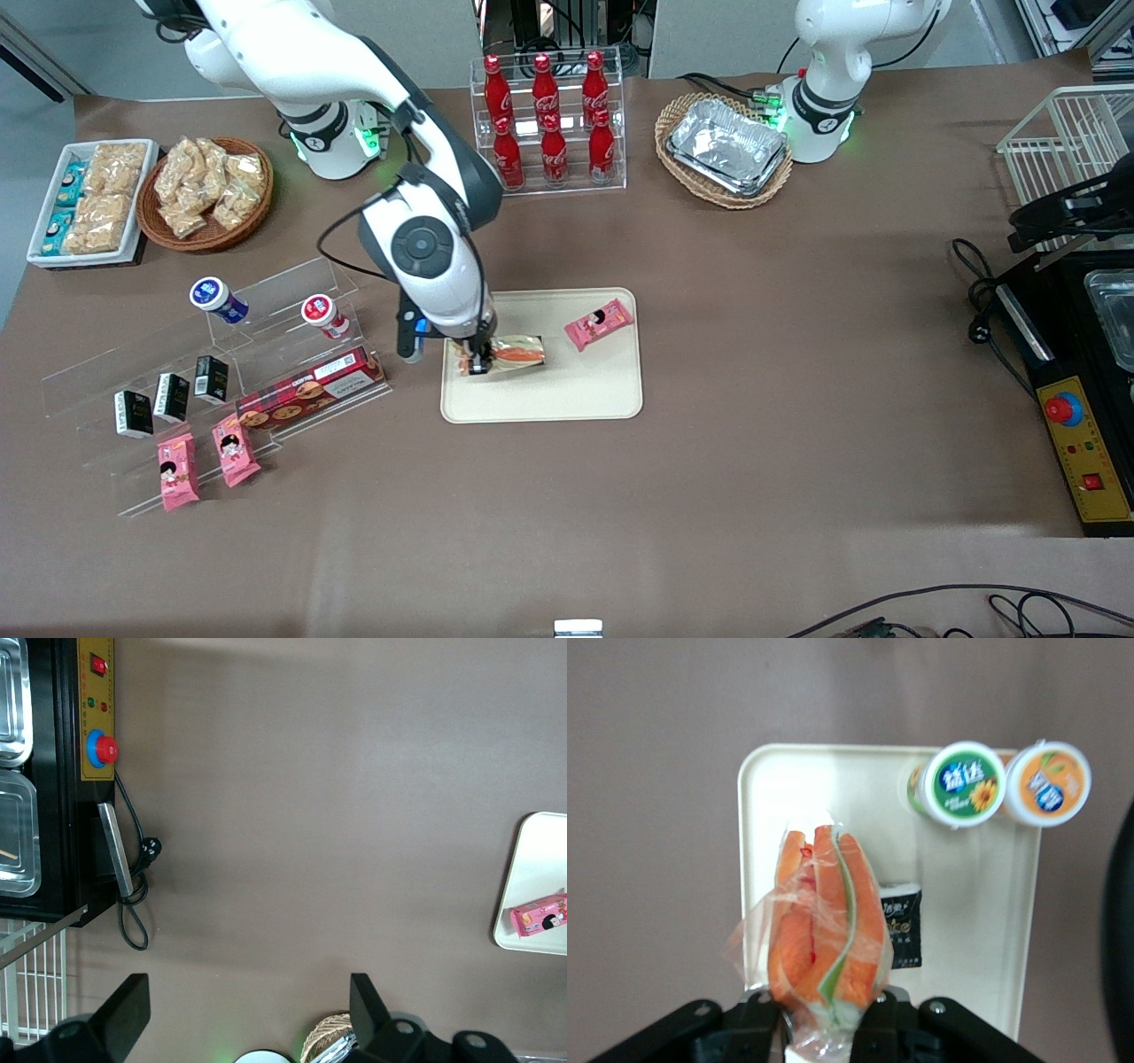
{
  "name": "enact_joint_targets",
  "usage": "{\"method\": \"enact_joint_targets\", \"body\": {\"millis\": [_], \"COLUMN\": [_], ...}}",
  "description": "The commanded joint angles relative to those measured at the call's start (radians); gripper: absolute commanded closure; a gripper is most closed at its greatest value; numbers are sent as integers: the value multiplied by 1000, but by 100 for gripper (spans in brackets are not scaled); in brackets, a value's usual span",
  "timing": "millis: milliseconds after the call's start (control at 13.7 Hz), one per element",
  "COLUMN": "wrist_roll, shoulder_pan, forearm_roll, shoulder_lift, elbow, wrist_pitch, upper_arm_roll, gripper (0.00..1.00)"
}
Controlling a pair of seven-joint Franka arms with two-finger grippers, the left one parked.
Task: Place sandwich on tray
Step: 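Carry the sandwich over the cream tray beside the black tissue pack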
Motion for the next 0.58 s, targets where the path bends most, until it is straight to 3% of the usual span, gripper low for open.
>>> {"method": "enact_joint_targets", "body": {"millis": [0,510], "wrist_roll": [66,90], "shoulder_pan": [16,27], "forearm_roll": [13,8], "shoulder_lift": [70,187], "elbow": [37,86], "wrist_pitch": [76,192], "upper_arm_roll": [-8,-11], "gripper": [72,72]}}
